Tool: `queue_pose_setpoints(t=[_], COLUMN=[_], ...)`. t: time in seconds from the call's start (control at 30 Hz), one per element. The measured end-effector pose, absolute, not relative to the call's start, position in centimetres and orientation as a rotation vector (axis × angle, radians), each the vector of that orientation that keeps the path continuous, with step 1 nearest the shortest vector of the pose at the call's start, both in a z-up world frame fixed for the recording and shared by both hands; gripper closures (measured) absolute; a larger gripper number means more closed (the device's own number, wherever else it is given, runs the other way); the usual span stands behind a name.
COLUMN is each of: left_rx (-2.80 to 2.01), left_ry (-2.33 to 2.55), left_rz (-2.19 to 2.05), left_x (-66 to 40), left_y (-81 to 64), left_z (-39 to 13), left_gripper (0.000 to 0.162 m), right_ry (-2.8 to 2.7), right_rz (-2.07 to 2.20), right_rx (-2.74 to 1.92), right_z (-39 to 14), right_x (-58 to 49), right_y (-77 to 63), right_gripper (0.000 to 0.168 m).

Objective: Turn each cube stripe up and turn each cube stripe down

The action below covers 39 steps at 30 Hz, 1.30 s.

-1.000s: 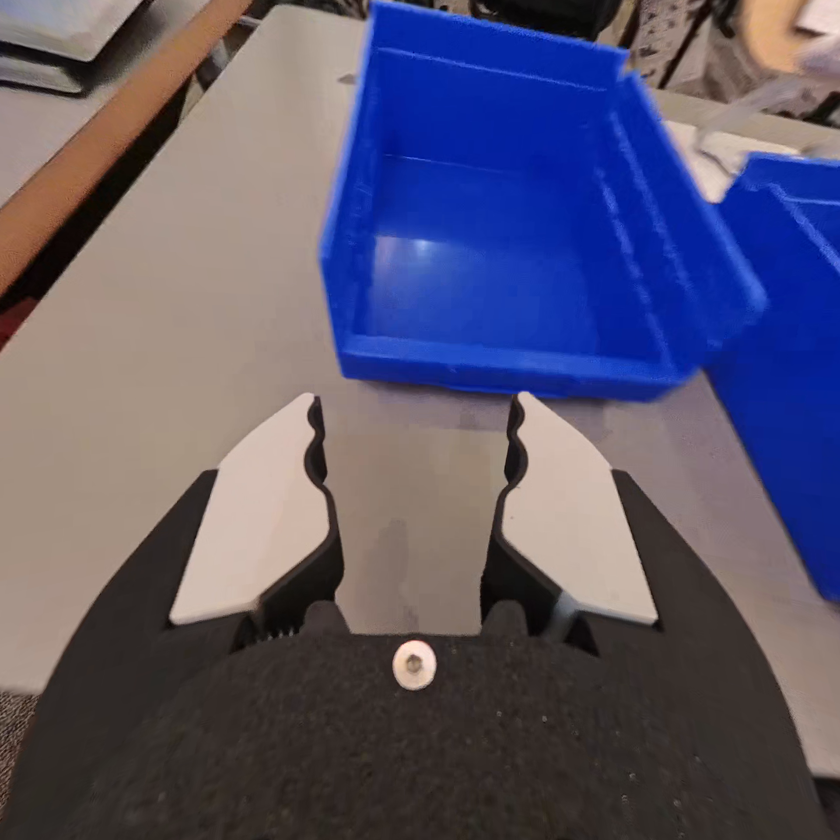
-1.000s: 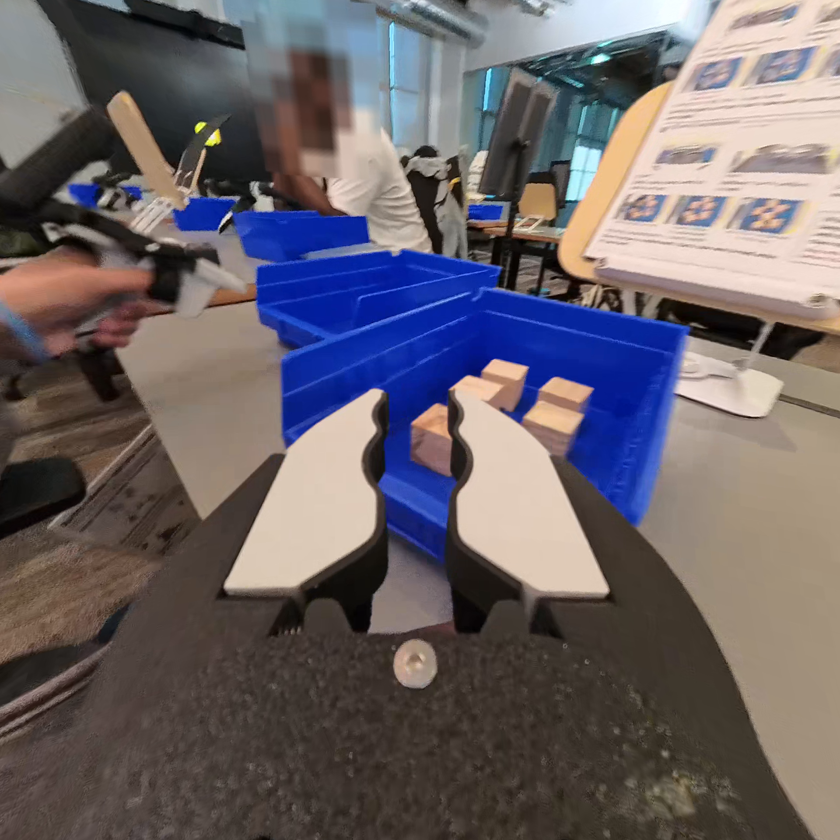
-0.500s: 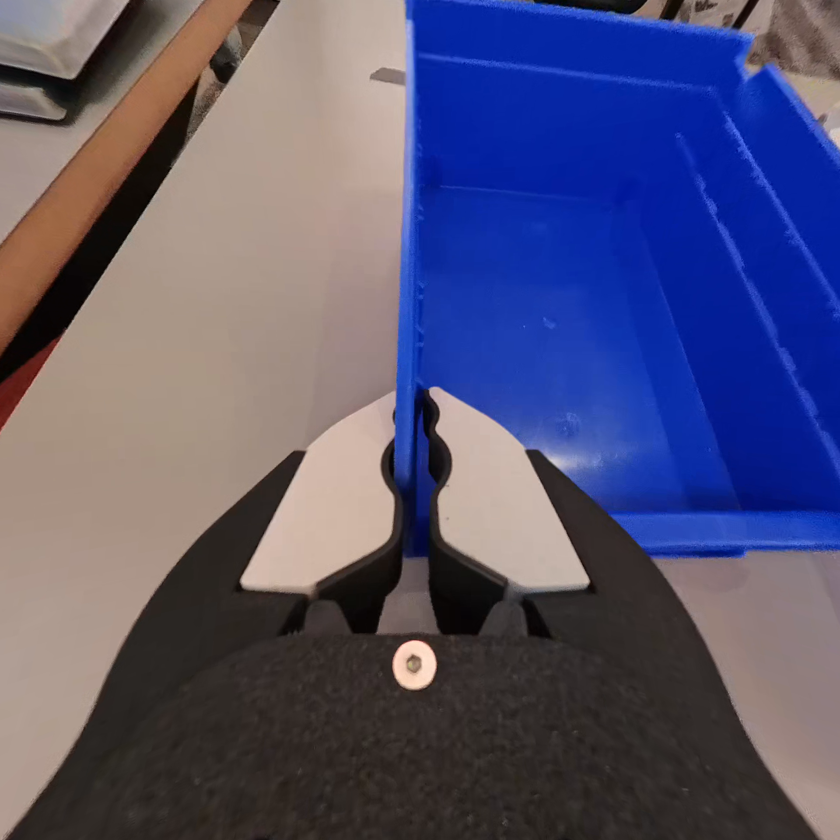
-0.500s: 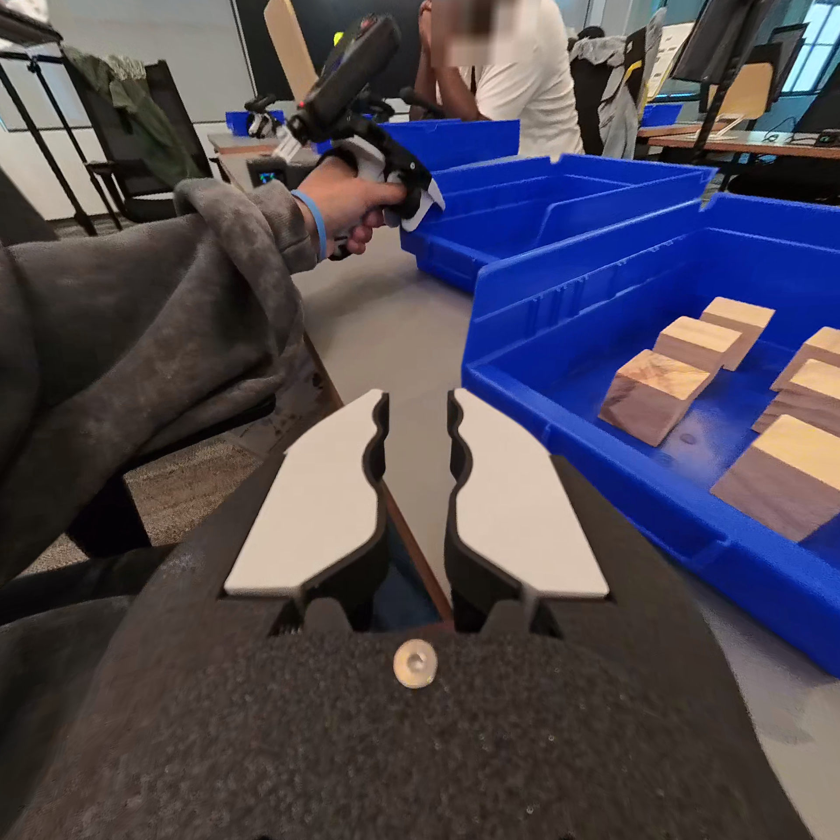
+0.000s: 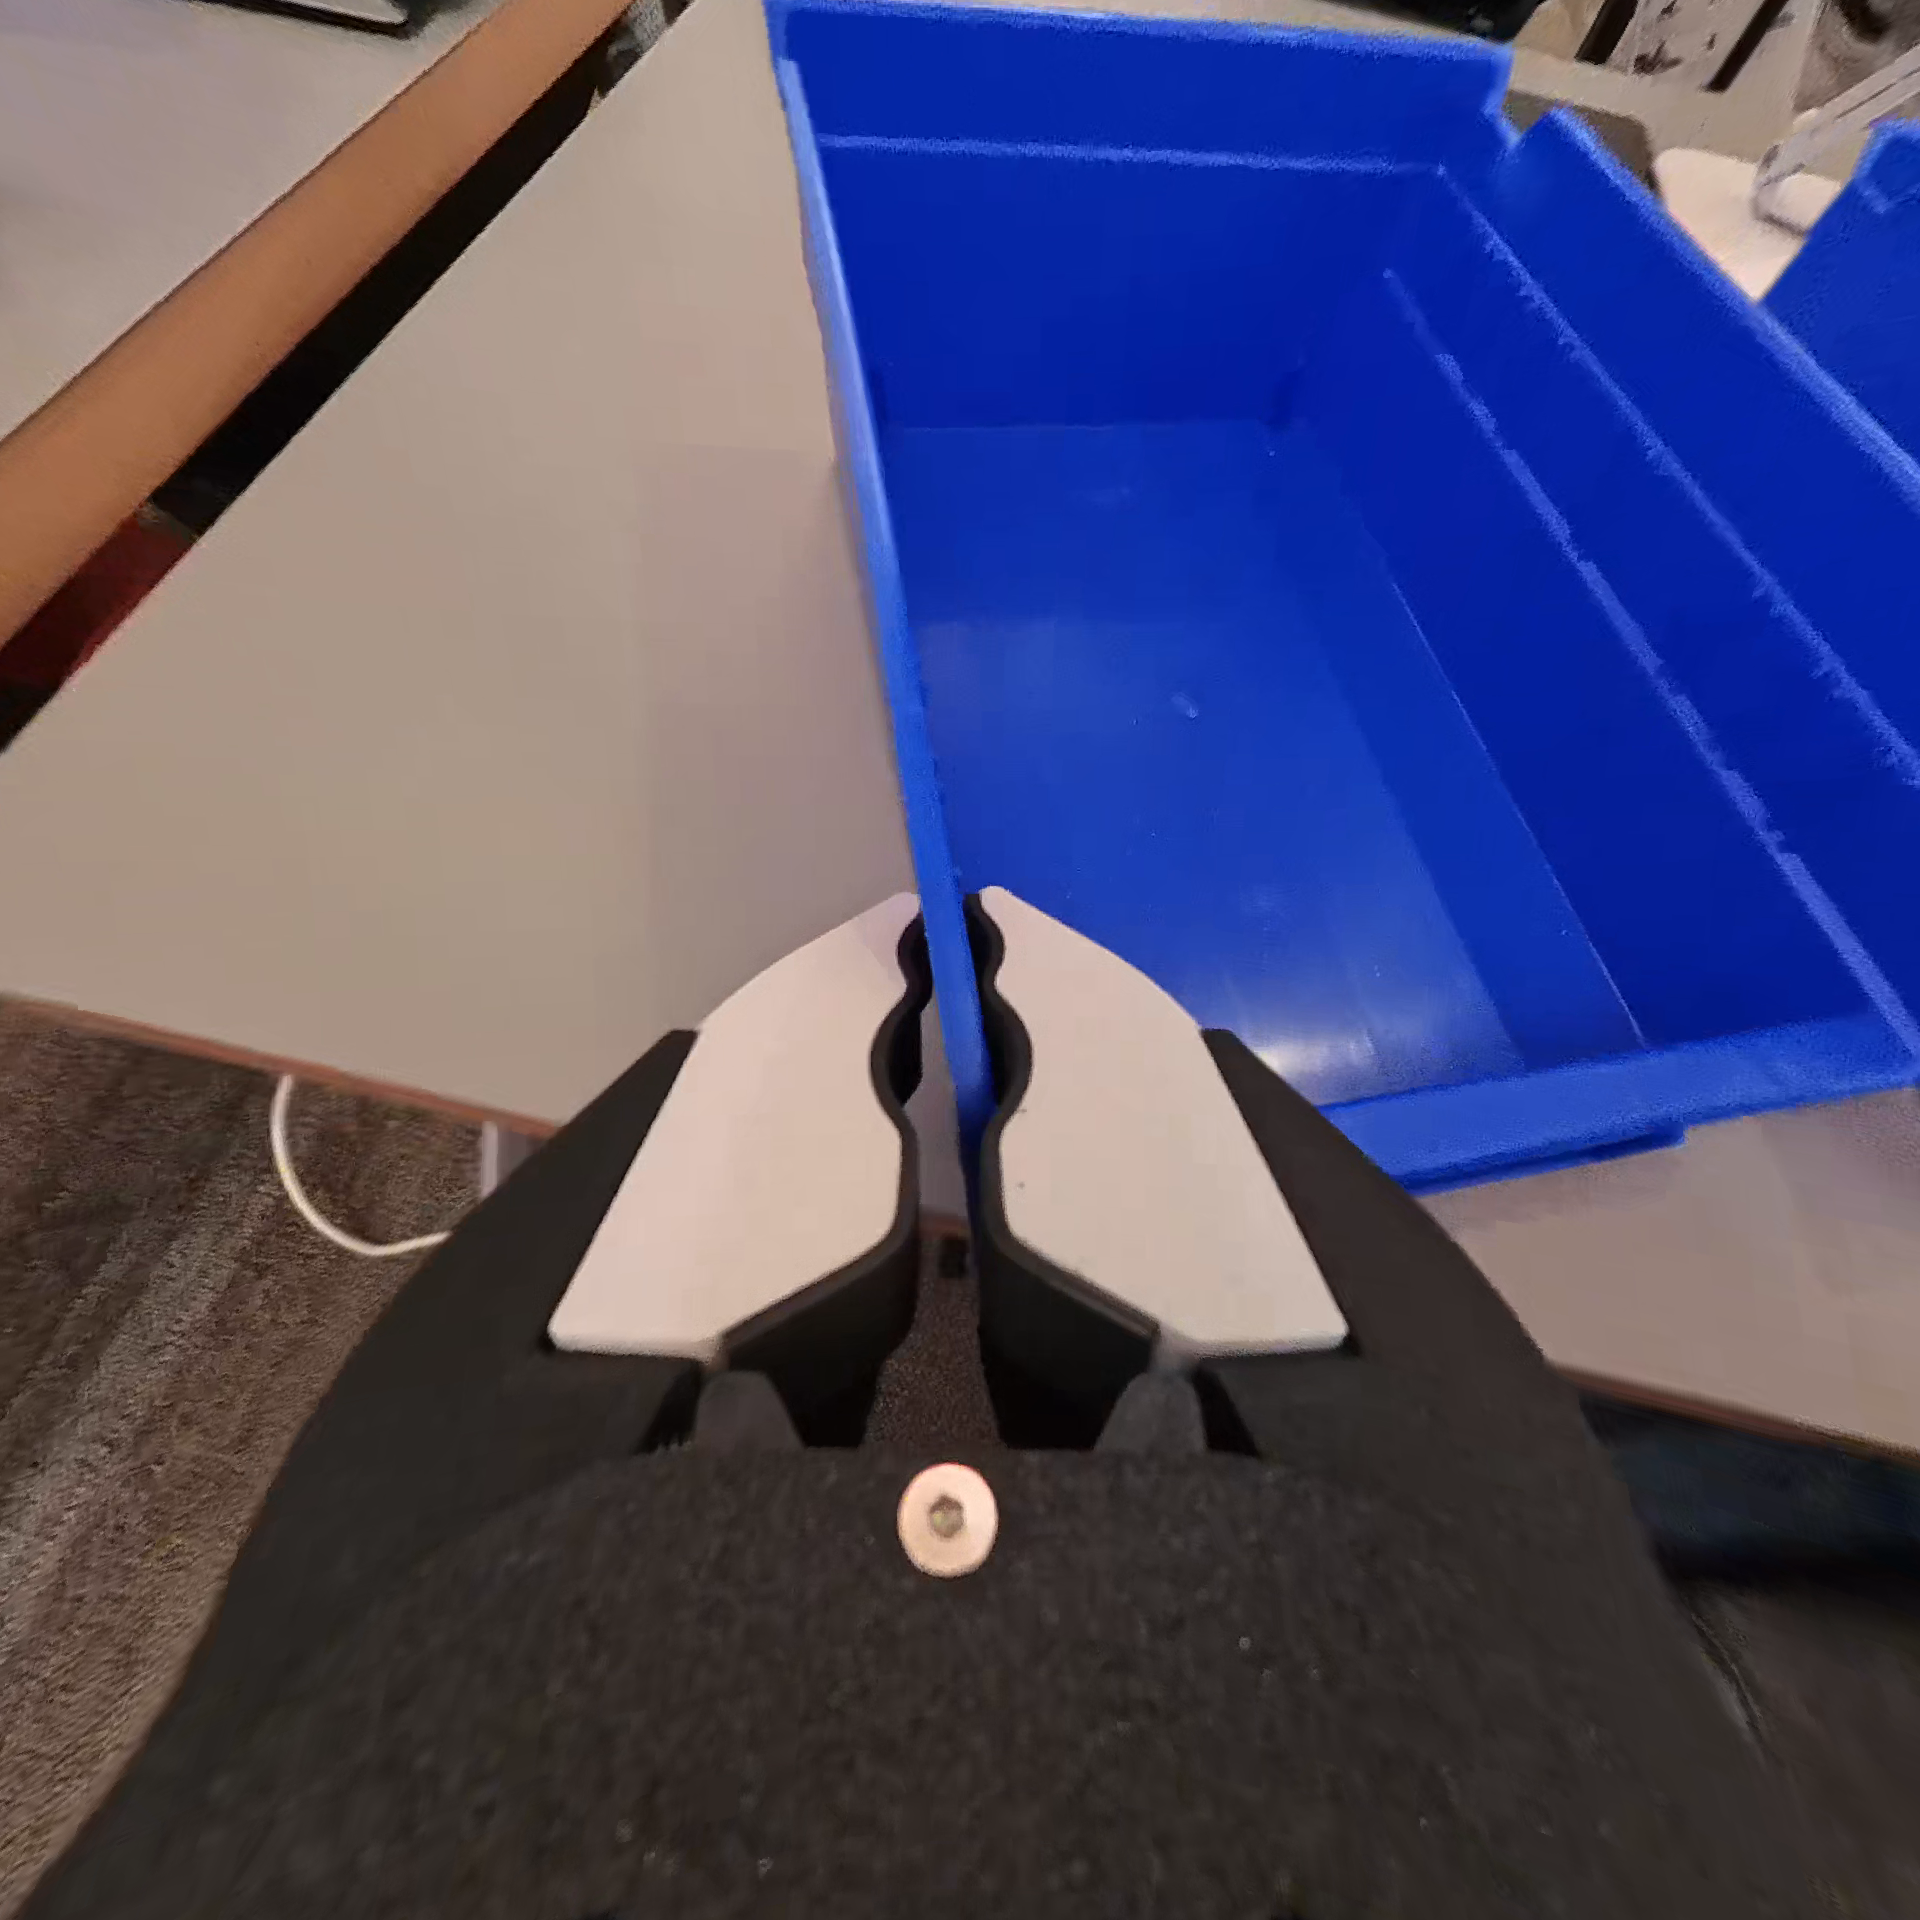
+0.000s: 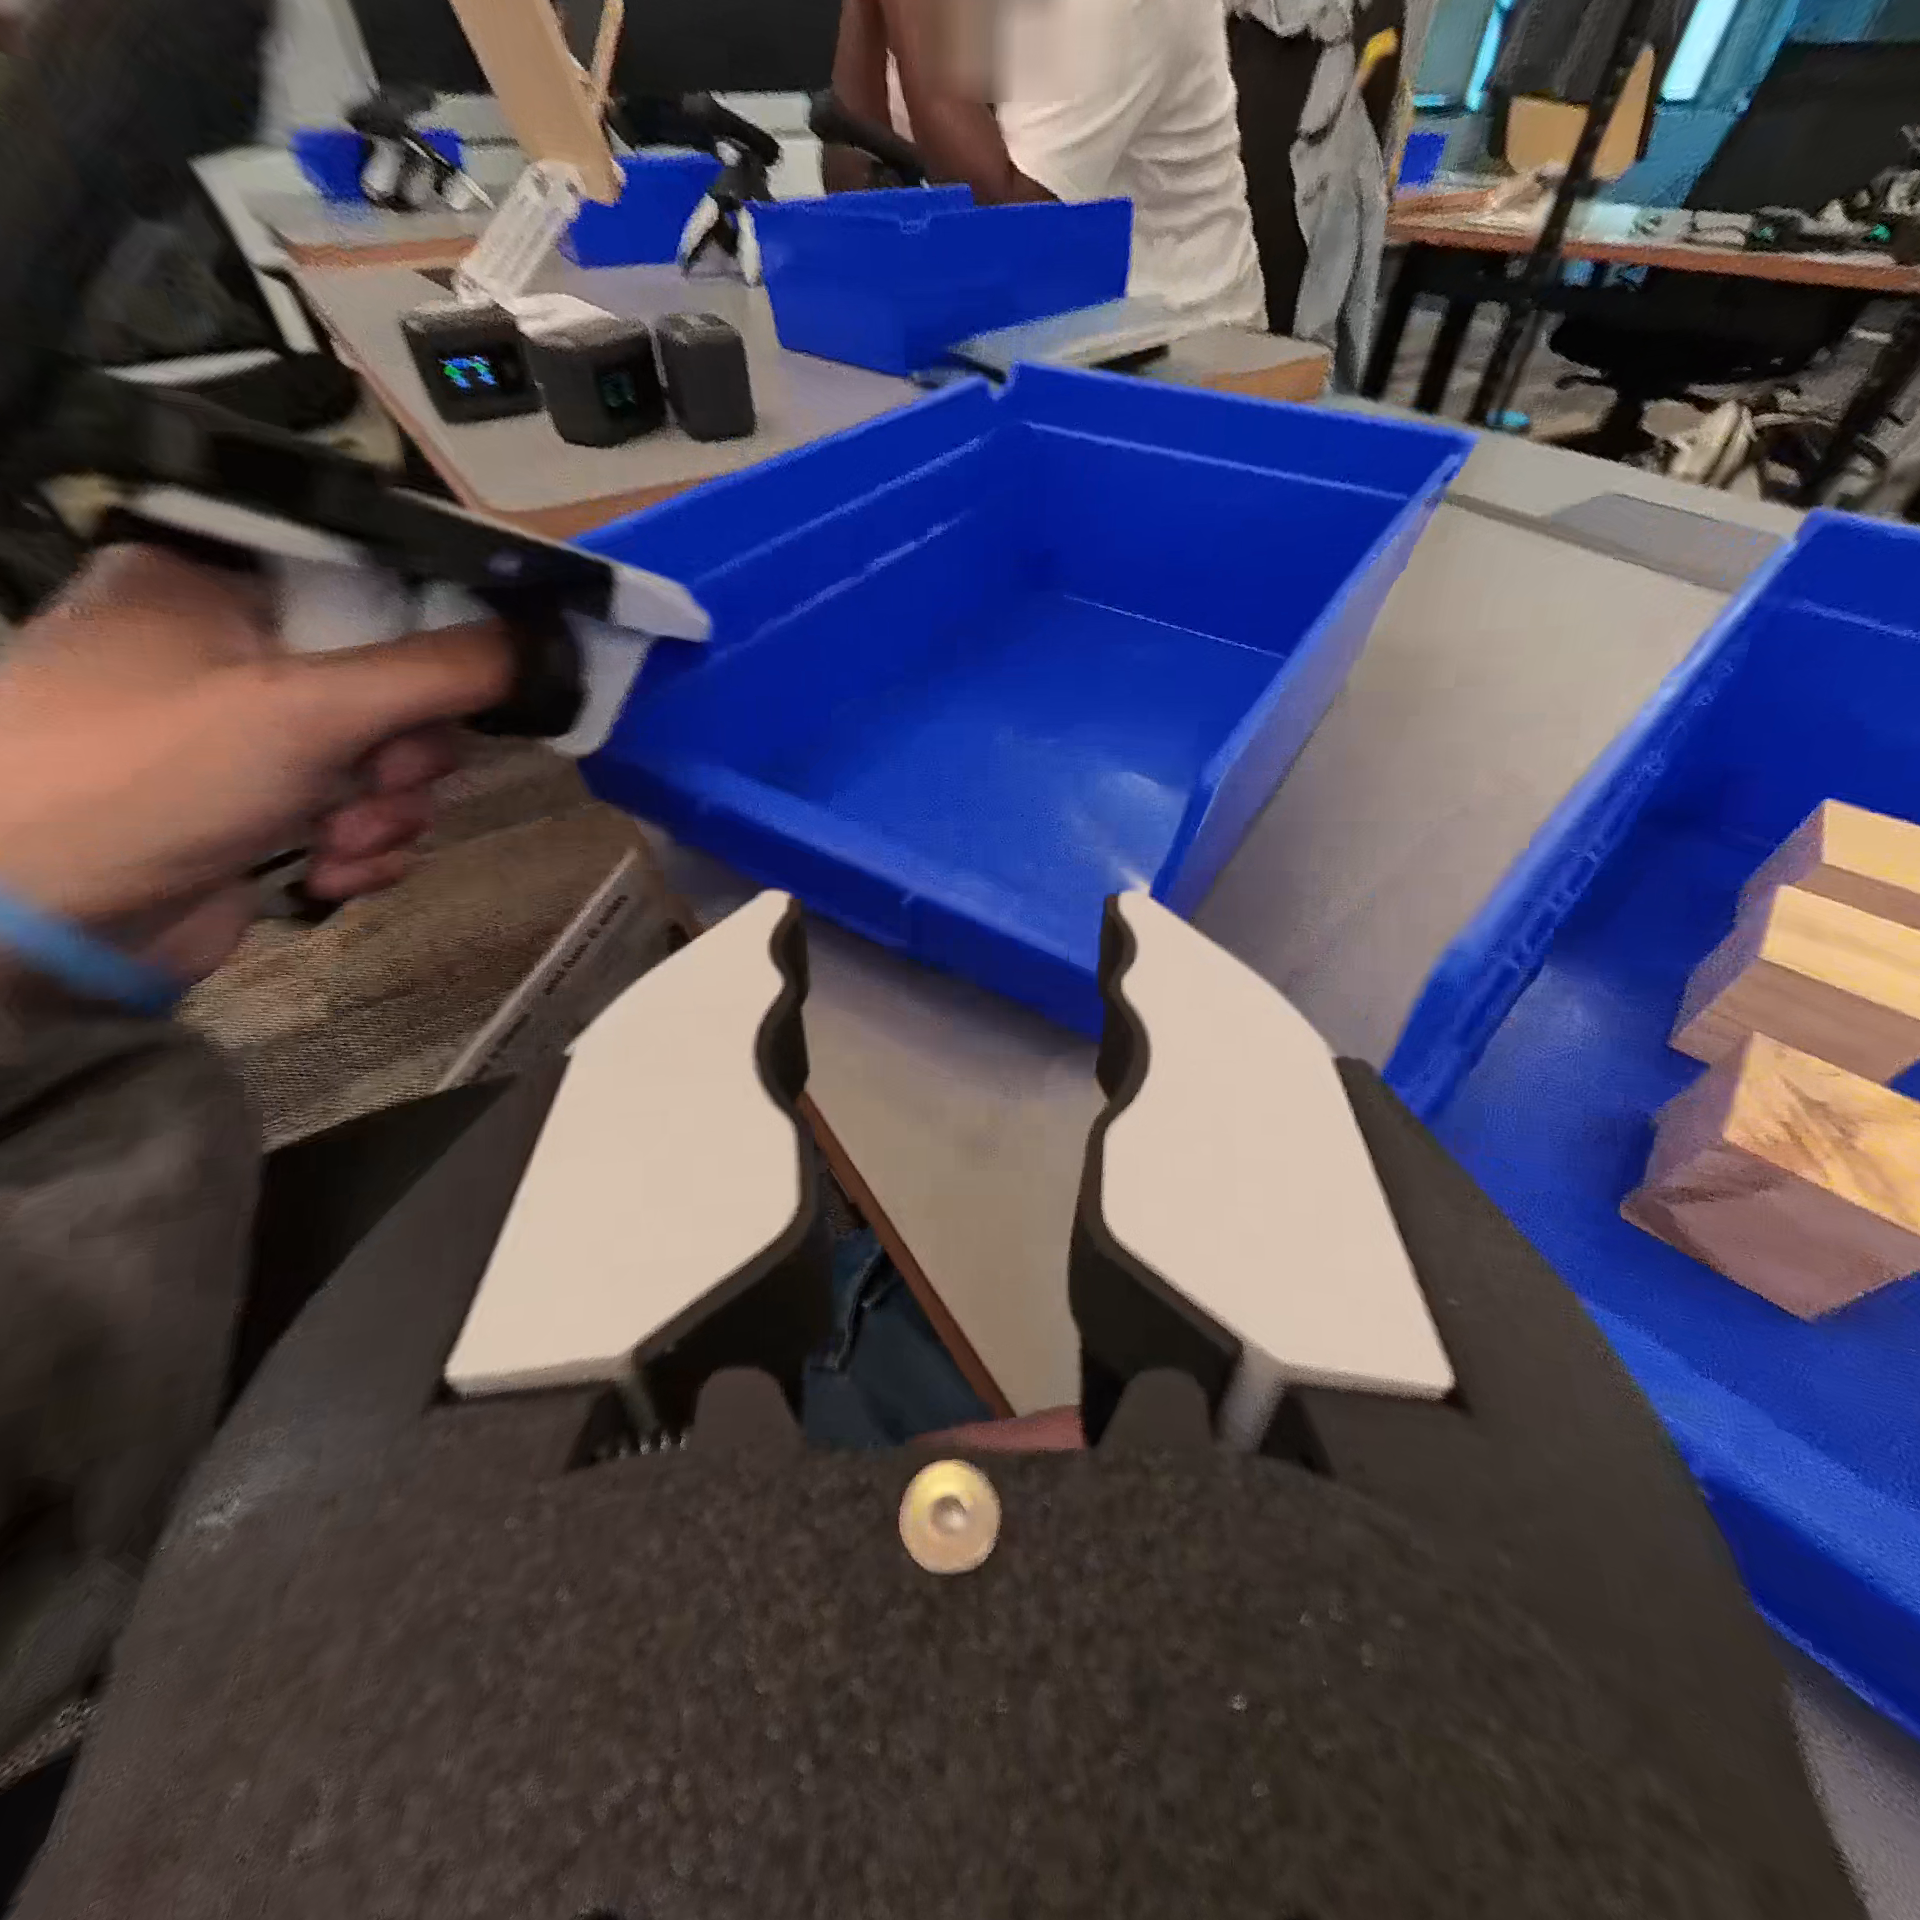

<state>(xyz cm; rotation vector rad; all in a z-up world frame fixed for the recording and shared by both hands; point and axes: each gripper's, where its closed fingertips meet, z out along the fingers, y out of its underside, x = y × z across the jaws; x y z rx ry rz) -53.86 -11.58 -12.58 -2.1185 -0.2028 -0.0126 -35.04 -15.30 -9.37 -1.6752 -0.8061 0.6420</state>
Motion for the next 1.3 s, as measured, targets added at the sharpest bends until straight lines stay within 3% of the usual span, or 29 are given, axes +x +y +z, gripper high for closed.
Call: queue_pose_setpoints(t=[0.07, 0.13, 0.23, 0.37, 0.53, 0.67, 0.73, 0.87, 1.03, 1.17, 1.3], left_rx=[-2.101, -2.092, -2.086, -2.079, -2.077, -2.07, -2.052, -1.916, -1.726, -1.636, -1.637], left_ry=[-0.203, -0.202, -0.191, -0.191, -0.178, -0.186, -0.187, -0.157, -0.078, 0.023, 0.13], left_rz=[-0.039, -0.051, -0.039, -0.05, -0.061, -0.039, 0.037, 0.081, 0.095, -0.005, -0.117], left_x=[-53.3, -52.8, -52.5, -52.7, -52.2, -52.0, -52.6, -51.1, -46.9, -39.8, -29.3], left_y=[-13.2, -14.4, -15.7, -16.6, -17.6, -18.0, -18.2, -18.5, -16.9, -13.4, -9.4], left_z=[-12.5, -12.5, -12.5, -12.6, -12.6, -12.6, -12.5, -9.7, -1.3, 4.4, 7.5], left_gripper=[0.157, 0.156, 0.156, 0.157, 0.157, 0.157, 0.158, 0.158, 0.158, 0.158, 0.158], right_ry=[-0.778, -0.778, -0.765, -0.724, -0.704, -0.675, -0.629, -0.574, -0.473, -0.387, -0.262], right_rz=[0.603, 0.581, 0.524, 0.412, 0.338, 0.451, 0.458, 0.396, 0.334, 0.209, 0.081], right_rx=[-1.731, -1.734, -1.702, -1.441, -1.607, -1.723, -1.746, -1.649, -1.497, -1.413, -1.446], right_z=[-10.1, -10.5, -10.4, -6.6, -10.3, -11.5, -10.9, -7.8, -0.2, 6.1, 8.9], right_x=[-36.2, -37.0, -37.4, -35.4, -34.7, -35.9, -35.2, -33.7, -29.1, -21.5, -10.9], right_y=[-14.5, -14.3, -14.5, -16.5, -14.1, -13.4, -13.1, -12.5, -11.6, -10.9, -9.7], right_gripper=[0.11, 0.131, 0.131, 0.128, 0.105, 0.122, 0.152, 0.159, 0.162, 0.162, 0.162])
